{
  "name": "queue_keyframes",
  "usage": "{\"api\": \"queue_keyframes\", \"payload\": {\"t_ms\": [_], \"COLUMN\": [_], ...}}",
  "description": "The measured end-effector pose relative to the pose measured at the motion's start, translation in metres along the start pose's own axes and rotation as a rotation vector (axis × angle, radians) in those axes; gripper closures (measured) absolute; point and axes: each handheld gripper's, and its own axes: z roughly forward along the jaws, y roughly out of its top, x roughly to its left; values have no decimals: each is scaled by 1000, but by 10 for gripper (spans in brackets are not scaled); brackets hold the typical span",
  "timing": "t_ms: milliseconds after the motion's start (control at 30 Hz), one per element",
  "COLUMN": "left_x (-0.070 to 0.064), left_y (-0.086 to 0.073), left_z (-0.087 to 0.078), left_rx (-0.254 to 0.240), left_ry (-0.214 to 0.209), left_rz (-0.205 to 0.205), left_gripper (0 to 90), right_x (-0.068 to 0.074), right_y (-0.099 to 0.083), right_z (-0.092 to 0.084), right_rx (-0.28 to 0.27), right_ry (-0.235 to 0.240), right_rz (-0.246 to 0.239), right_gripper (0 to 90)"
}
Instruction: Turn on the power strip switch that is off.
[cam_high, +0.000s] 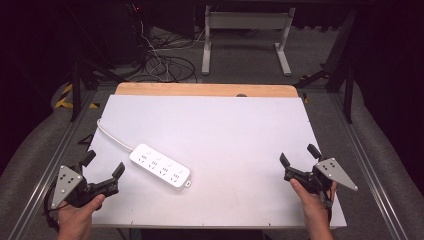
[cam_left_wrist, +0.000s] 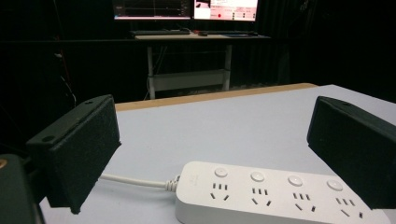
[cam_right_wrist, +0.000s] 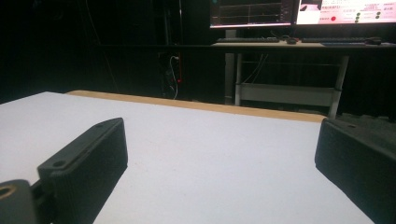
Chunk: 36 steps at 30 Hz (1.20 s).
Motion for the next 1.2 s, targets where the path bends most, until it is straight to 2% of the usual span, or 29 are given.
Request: {"api": "queue_keyframes", "payload": {"t_ms": [500,567,633,700,833,1033,1200], "left_x": [0,0,1,1,0,-1,-2], "left_y": [1,1,1,3,6,6,8], "left_z": [2,2,2,1,0,-1,-1], "left_rx": [-8,-16,-33,-44,-60,-68,-74], "left_ry": [-5,-6,-7,-11,-20,-34,-40], "left_rz": [3,-7,-36,-47,-34,-42,-41], "left_gripper": [45,47,62,90,105,134,218], "right_x": [-2,-2,-2,-2,-2,-2,-2], "right_y": [0,0,0,0,0,0,0], "right_z": [-3,-3,-3,-3,-3,-3,-3], "right_rx": [-2,-2,0,0,-3,2,3], "right_ry": [-10,-9,-9,-9,-8,-8,-7], "right_rz": [1,2,2,2,-1,3,4], "right_gripper": [30,30,30,30,31,31,31]}}
